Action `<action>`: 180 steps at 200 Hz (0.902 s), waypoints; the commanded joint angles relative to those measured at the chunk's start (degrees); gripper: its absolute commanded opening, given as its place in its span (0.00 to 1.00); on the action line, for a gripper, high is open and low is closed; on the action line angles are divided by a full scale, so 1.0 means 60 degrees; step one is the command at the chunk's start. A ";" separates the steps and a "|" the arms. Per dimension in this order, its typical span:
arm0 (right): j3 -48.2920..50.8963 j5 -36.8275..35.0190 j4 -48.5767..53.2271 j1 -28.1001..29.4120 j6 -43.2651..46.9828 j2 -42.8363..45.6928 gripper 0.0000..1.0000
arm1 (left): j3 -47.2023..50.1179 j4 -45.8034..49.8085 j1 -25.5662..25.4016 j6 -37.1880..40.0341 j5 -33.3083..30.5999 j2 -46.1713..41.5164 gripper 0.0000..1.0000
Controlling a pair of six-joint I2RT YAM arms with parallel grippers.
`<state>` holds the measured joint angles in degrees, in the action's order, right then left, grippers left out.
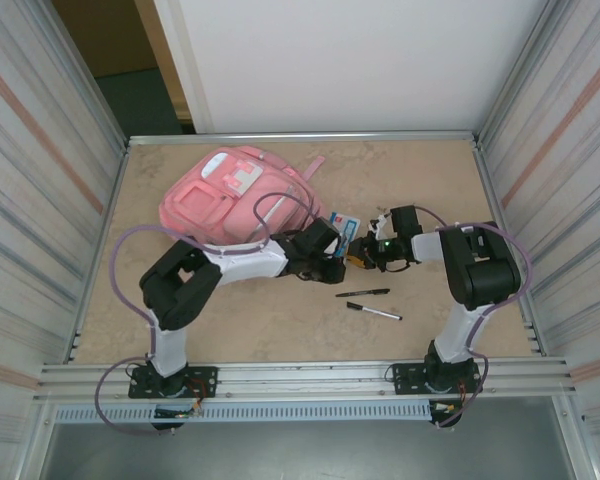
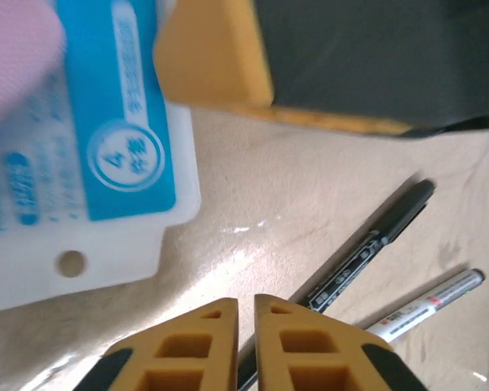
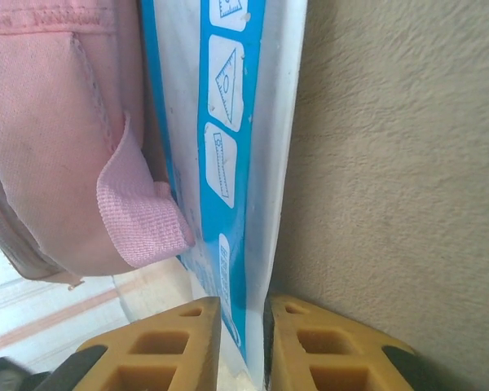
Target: Pack the student bag
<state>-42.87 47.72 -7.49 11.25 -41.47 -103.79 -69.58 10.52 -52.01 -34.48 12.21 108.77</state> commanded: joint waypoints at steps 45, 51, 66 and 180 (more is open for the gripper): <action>-0.0254 -0.0329 0.0049 0.0118 -0.0056 -0.0150 0.27 | -0.0604 0.0388 0.0620 -0.0190 -0.1719 0.1120 0.13; -0.0277 -0.0339 0.0061 0.0120 -0.0031 -0.0190 0.27 | -0.0759 0.0341 0.0571 -0.0132 -0.1827 0.1270 0.12; -0.0338 -0.0310 -0.0077 0.0120 -0.0080 -0.0306 0.27 | -0.1033 0.0219 0.0451 -0.0043 -0.1935 0.1579 0.08; 0.0195 -0.0018 -0.0670 0.0389 -0.0288 0.0237 0.00 | -0.0281 -0.0682 0.0477 0.0111 -0.0787 0.0821 0.01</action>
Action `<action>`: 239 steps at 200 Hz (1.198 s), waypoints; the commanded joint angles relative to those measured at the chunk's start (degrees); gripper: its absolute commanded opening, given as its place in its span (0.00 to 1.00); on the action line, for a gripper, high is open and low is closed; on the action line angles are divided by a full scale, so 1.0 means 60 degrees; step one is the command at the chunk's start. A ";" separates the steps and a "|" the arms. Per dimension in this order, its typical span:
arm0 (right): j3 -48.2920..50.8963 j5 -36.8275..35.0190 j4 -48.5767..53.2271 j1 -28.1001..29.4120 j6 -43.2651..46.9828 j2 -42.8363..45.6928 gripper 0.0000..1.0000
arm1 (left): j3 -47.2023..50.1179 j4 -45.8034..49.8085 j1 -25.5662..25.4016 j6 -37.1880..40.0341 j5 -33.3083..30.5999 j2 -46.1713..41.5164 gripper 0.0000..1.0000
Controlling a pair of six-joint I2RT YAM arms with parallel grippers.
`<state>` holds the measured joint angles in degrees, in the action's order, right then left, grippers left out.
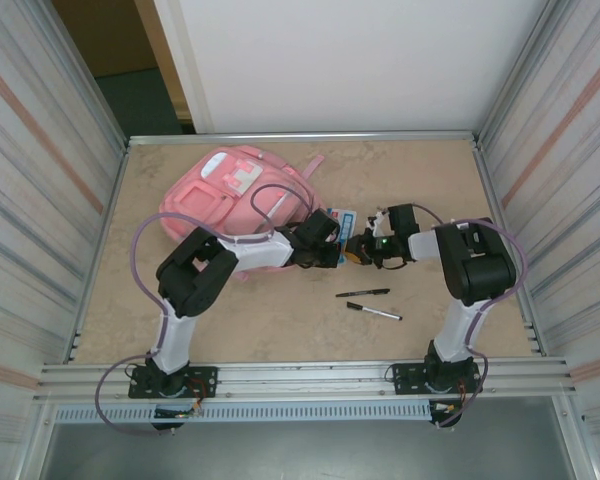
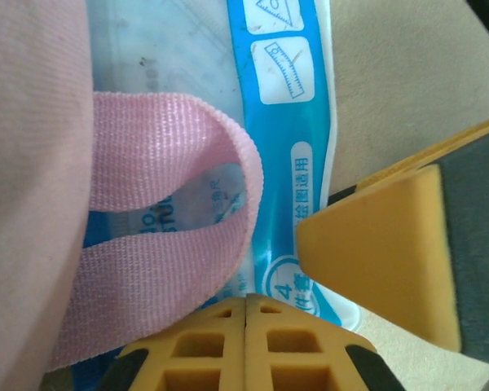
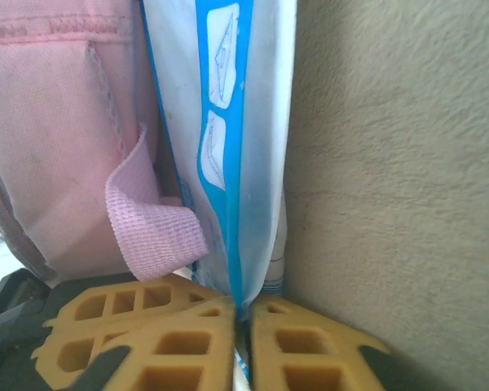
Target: Pack the student bag
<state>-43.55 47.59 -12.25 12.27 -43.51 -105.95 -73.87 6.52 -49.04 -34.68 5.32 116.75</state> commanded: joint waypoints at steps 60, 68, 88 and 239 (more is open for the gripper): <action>0.0482 -0.1588 0.2656 0.0489 0.1438 0.3672 0.00 | 0.1565 0.0088 -0.0198 -0.0585 0.1447 -0.3378 0.32; 0.0547 -0.1918 0.2890 0.0593 0.1556 0.4252 0.00 | 0.1690 0.0279 -0.0135 -0.0567 0.1507 -0.3807 0.37; 0.0721 -0.2126 0.3096 0.0920 0.1922 0.5521 0.00 | 0.2318 0.0566 -0.0031 -0.0405 0.1270 -0.5076 0.50; -0.0945 -0.0377 0.2995 0.4715 0.3002 0.7949 0.00 | 0.5936 -0.2539 0.2405 -0.2635 0.4488 -0.9892 0.71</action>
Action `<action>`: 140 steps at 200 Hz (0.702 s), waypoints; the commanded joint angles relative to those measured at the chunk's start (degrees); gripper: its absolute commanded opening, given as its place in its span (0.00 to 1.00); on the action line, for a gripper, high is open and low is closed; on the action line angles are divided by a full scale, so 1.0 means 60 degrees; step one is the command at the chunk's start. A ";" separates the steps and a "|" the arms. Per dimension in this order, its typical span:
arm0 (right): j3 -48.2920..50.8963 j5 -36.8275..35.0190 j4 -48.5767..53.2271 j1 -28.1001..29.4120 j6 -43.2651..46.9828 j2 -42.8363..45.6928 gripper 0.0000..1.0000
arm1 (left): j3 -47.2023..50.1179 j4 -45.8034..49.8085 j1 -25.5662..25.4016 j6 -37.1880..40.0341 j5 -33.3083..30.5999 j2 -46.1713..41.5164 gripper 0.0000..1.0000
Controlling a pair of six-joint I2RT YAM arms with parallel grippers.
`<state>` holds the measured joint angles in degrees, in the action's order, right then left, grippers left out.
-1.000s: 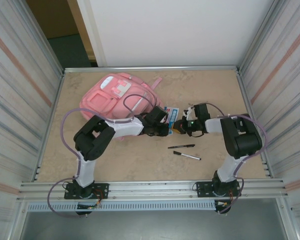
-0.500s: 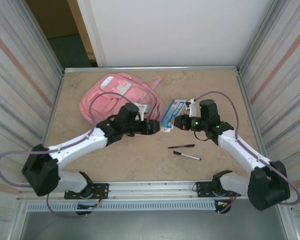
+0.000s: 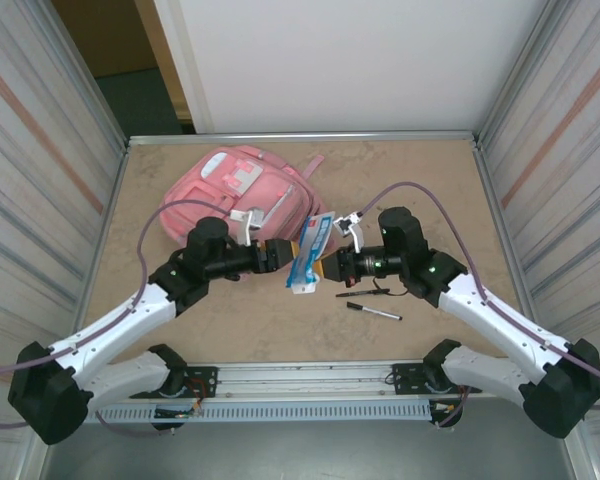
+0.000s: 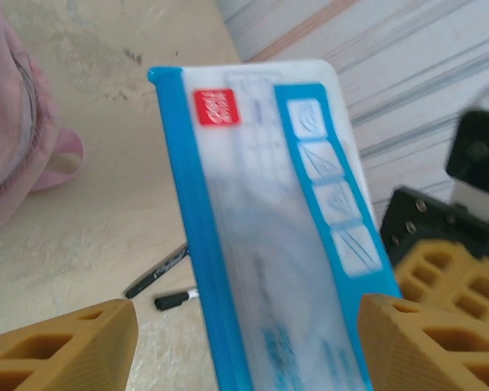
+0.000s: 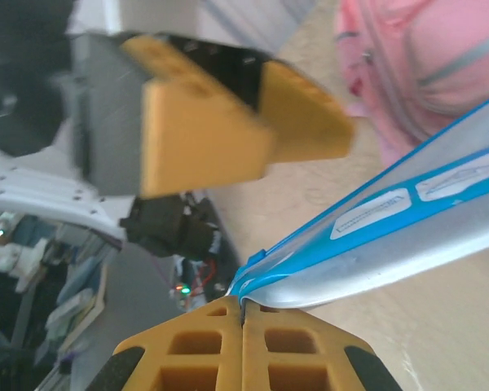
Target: Pack the student bag
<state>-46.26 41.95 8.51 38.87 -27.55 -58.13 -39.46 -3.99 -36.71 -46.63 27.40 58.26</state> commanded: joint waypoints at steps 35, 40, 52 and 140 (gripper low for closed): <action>-0.0591 0.0478 -0.0505 0.0609 0.0536 -0.0155 0.00 | 0.0333 -0.0613 0.0694 -0.1085 0.1140 -0.0047 0.70; -0.0531 0.0486 -0.0589 0.0611 0.0540 -0.0212 0.00 | 0.0410 -0.0893 0.0704 -0.1205 0.1400 -0.0021 0.66; -0.0477 0.0651 -0.0807 0.0611 0.0623 -0.0444 0.00 | 0.0537 -0.1320 0.0687 -0.1331 0.1751 0.0001 0.58; -0.0515 0.0662 -0.1031 0.0512 0.0768 -0.1222 0.00 | 0.1287 -0.1703 0.0962 -0.1823 0.1252 -0.0901 0.33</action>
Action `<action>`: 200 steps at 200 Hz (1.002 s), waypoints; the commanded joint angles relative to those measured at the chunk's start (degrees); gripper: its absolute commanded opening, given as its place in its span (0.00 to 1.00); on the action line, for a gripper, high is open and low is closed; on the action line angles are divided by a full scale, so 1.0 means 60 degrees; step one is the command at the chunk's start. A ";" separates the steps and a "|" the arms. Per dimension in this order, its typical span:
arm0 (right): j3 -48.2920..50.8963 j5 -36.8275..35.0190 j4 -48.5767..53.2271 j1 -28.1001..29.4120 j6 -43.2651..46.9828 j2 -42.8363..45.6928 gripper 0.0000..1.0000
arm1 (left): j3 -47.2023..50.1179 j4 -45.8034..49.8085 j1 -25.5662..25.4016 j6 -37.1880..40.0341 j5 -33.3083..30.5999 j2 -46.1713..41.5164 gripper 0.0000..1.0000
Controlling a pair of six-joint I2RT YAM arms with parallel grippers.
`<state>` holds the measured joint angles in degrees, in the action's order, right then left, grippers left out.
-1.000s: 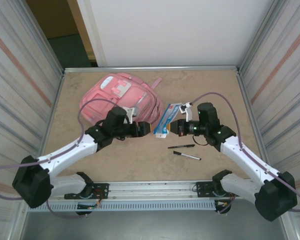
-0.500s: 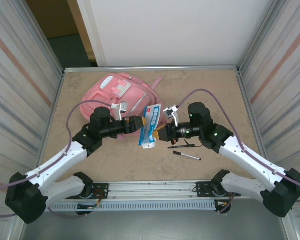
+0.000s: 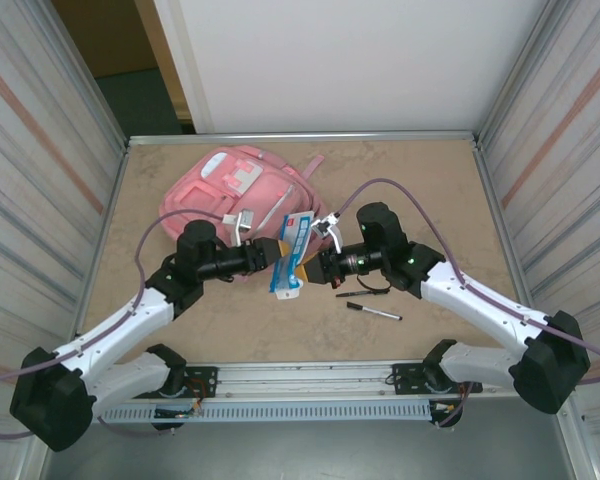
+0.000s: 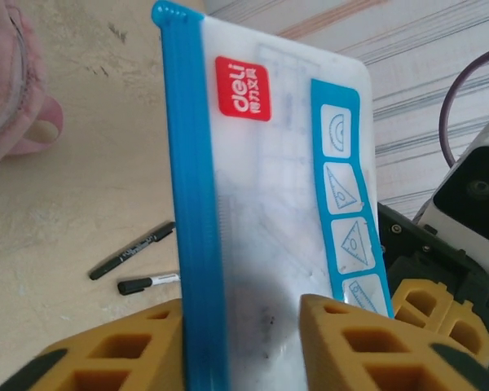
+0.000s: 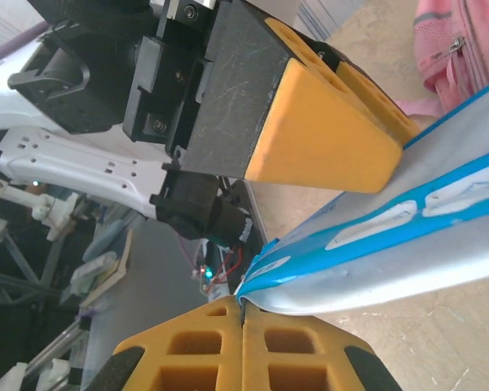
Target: Pack the student bag
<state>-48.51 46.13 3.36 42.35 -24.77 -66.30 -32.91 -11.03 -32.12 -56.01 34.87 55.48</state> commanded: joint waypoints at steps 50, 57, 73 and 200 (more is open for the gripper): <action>-0.0178 -0.0288 0.0323 -0.0131 0.0558 -0.0036 0.00 | 0.0421 -0.1009 0.0292 0.0084 0.0276 -0.0791 0.07; -0.0313 -0.0401 0.0572 -0.0155 0.0686 -0.0103 0.05 | 0.0412 -0.1033 0.0292 0.0257 0.0351 -0.0844 0.03; -0.0724 -0.0893 0.1376 -0.0282 0.0869 -0.0310 0.16 | 0.0433 -0.0829 0.0306 0.0634 0.0118 -0.0988 0.00; 0.0474 -0.0303 -0.2686 -0.0825 -0.3669 -0.0415 0.80 | 0.0189 0.0170 0.0345 0.2565 -0.0196 -0.2100 0.00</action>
<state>-46.54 40.21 1.04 36.77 -35.11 -67.51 -30.24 -9.21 -30.33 -43.03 31.05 43.42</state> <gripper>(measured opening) 0.789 0.046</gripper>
